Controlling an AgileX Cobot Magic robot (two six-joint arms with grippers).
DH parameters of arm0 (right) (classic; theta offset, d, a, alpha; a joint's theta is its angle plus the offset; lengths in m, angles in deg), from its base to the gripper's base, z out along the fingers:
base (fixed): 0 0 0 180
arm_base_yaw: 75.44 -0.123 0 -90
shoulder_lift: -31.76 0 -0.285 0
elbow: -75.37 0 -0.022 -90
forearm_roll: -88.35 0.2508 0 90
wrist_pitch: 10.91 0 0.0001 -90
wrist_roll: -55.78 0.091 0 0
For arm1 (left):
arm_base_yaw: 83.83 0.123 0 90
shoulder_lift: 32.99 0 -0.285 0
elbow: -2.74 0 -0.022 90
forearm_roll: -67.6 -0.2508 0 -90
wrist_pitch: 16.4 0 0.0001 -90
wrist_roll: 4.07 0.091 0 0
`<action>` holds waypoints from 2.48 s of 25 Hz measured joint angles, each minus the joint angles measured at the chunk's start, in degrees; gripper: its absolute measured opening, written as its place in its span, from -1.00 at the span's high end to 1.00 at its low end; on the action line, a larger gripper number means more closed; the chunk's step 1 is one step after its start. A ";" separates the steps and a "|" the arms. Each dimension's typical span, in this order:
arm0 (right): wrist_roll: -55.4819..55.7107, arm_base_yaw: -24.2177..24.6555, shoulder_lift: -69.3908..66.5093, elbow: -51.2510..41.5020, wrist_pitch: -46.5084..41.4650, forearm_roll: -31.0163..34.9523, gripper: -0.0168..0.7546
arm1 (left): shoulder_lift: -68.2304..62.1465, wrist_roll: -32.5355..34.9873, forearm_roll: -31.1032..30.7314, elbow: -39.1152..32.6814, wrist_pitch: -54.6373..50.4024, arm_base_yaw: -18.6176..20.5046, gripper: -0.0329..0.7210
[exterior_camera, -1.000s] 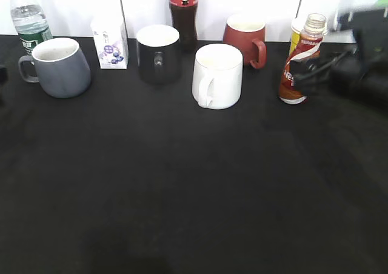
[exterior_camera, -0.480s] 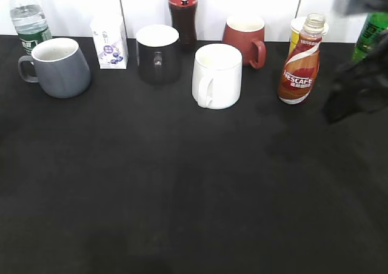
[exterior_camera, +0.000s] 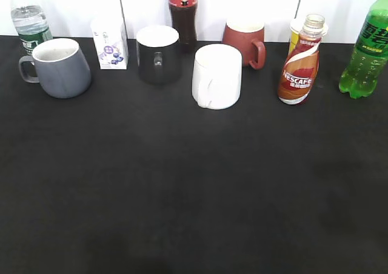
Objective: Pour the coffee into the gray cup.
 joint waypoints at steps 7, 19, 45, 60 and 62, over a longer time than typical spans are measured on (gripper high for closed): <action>0.00 0.00 24.72 -22.30 1.01 -3.82 -0.44 | 5.21 4.77 0.31 -8.88 0.64 0.00 -0.27; 1.57 0.00 26.18 -25.06 6.50 -3.96 -0.44 | 5.21 5.36 0.32 -11.51 8.72 0.00 -0.21; 1.67 13.19 38.07 -25.10 6.88 -3.78 -0.44 | 15.53 5.36 0.32 -11.62 8.76 12.90 0.24; 1.67 13.19 38.07 -25.10 6.94 -3.78 -0.44 | 15.53 5.36 0.32 -11.62 8.76 12.90 0.28; 1.67 13.19 38.07 -25.10 6.94 -3.78 -0.44 | 15.53 5.36 0.32 -11.62 8.76 12.90 0.28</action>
